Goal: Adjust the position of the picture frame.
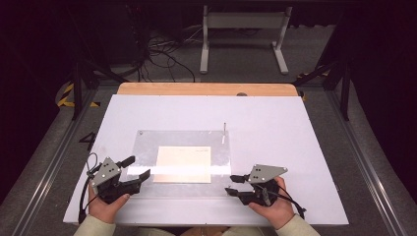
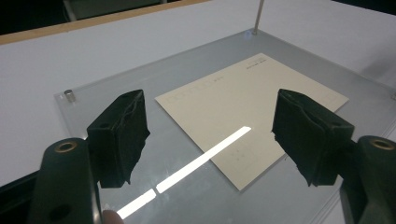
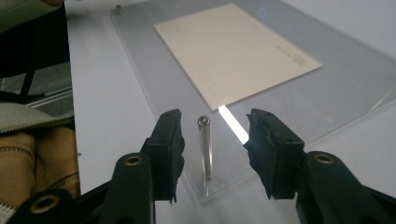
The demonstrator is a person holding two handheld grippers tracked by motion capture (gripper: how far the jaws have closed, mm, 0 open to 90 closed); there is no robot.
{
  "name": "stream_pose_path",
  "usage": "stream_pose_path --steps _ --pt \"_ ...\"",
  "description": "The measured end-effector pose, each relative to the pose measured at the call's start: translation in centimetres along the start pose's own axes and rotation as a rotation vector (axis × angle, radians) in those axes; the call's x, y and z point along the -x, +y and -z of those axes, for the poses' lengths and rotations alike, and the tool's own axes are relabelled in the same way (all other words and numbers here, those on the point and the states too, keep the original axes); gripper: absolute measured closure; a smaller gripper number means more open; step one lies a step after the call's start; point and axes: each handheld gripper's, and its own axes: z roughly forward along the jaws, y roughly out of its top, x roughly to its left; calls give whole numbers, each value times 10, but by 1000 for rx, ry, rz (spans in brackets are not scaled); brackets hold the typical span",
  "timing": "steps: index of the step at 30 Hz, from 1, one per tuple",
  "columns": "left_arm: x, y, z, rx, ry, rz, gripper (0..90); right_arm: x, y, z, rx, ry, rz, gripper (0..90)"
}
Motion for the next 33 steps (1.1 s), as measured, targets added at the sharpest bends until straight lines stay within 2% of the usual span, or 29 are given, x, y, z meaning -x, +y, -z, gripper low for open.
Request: stream_pose_path --steps 4,7,11,14,17,20,23,26,30,31,32,33 --pt "0 -1 -2 -7 -5 -1 269 0 -3 -8 -61 22 3 631" --pt "0 -1 -3 -12 -5 -5 268 -1 -4 -14 -101 16 10 684" --pt "0 -1 -3 -18 -2 -4 267 -1 -6 -19 -137 -6 7 700" --pt "-2 -2 -4 -26 0 2 265 -1 -8 -21 -141 -12 15 740" --pt "-2 -2 -4 -27 2 8 264 -3 -7 -21 -148 -9 23 833" --pt "-2 -2 -4 -28 2 6 264 -7 -4 -21 -165 -32 56 845" --pt "-3 -3 -4 -30 3 6 264 -7 -1 -19 -165 -35 46 846" --pt "-3 -3 -5 -29 8 15 264 -1 2 -15 -171 -75 33 847" --pt "-4 -4 -5 -37 10 22 263 17 8 -6 -154 -144 -13 847" --pt "-4 -4 -5 -37 10 22 262 17 8 -6 -154 -144 -13 847" --pt "-5 -4 -5 -38 11 20 262 21 10 -5 -154 -170 -20 847" --pt "-5 -4 -5 -39 12 20 262 32 14 -4 -157 -216 -38 847"
